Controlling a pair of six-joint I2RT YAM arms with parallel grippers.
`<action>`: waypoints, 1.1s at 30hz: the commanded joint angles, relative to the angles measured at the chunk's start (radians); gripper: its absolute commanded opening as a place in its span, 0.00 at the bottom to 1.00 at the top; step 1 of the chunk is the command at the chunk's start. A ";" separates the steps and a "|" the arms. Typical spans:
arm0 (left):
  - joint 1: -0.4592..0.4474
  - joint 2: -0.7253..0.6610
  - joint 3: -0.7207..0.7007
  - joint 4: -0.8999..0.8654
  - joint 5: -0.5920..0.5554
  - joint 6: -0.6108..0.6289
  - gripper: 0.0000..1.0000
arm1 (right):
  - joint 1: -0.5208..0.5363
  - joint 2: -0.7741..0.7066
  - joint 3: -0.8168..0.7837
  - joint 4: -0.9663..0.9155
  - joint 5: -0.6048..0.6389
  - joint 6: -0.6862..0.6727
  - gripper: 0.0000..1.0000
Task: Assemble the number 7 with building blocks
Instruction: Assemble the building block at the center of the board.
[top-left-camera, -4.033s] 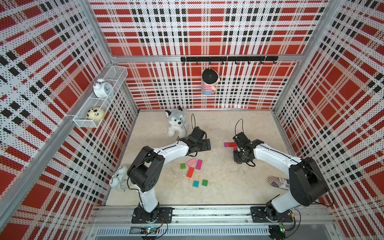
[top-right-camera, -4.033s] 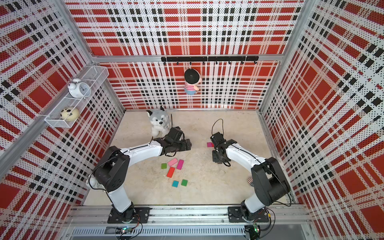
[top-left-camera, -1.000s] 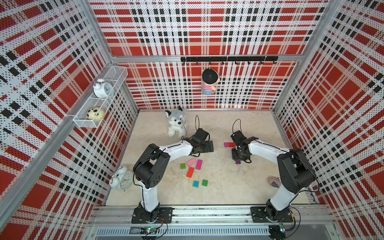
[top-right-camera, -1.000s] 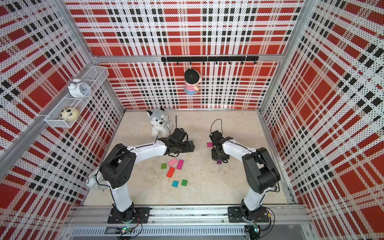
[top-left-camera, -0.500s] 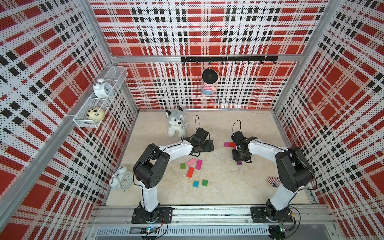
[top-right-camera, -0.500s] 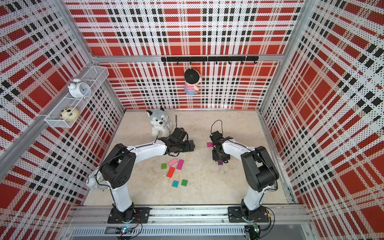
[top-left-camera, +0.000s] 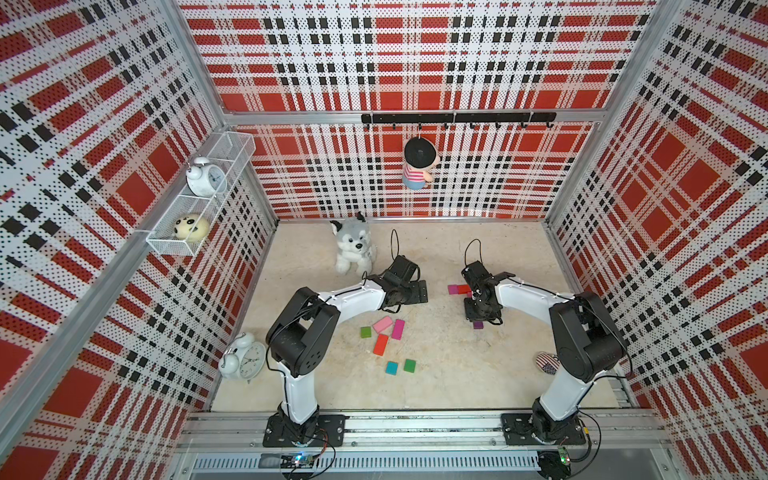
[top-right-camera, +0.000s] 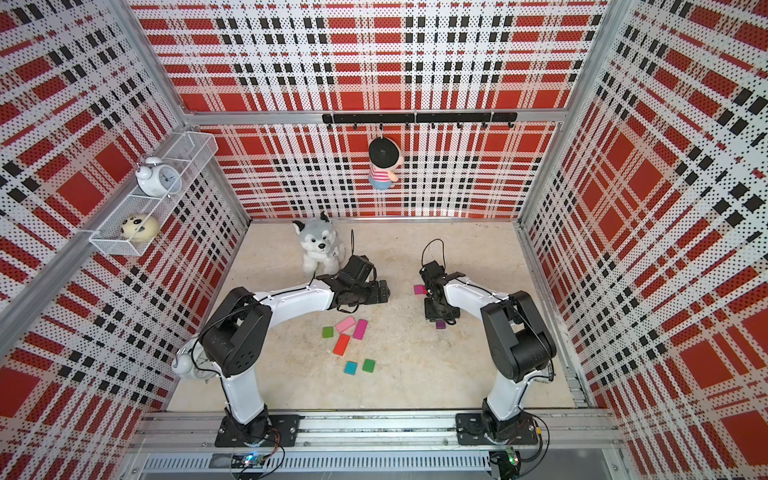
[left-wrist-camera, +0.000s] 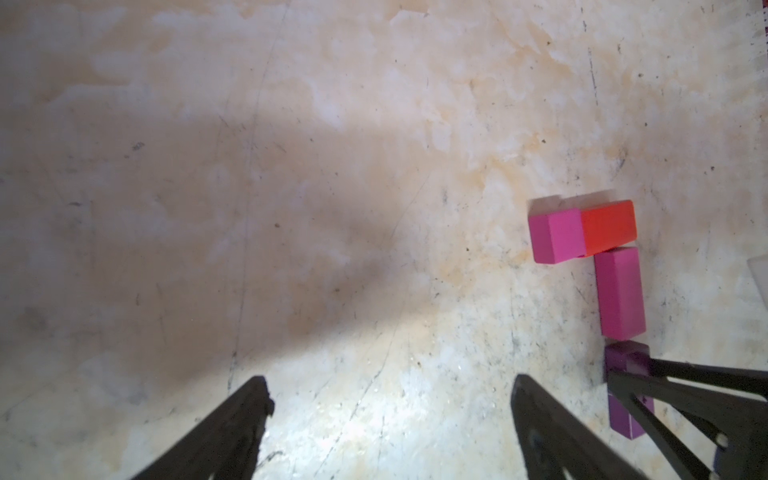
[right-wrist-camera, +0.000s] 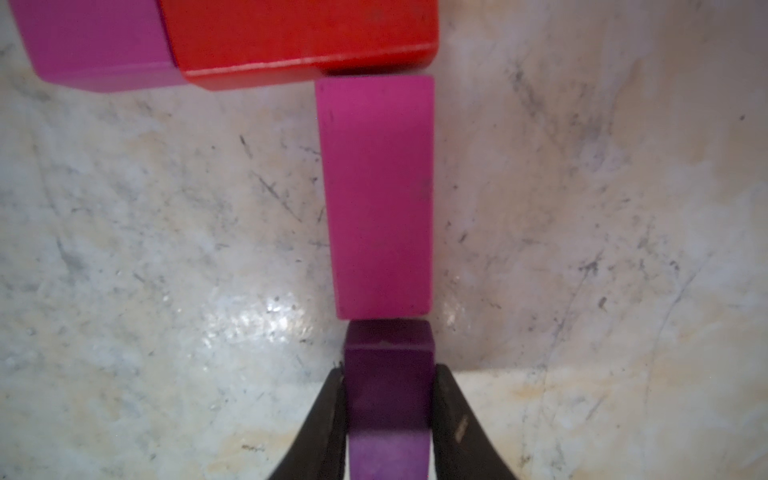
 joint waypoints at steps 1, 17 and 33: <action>0.003 0.015 0.025 0.002 0.006 0.000 0.93 | -0.009 0.022 0.024 -0.004 0.013 -0.007 0.33; 0.006 0.013 0.020 0.002 0.003 0.000 0.93 | -0.018 0.029 0.033 -0.005 0.014 -0.008 0.34; 0.007 0.012 0.015 0.004 0.003 -0.002 0.93 | -0.020 0.041 0.041 -0.004 0.008 -0.009 0.36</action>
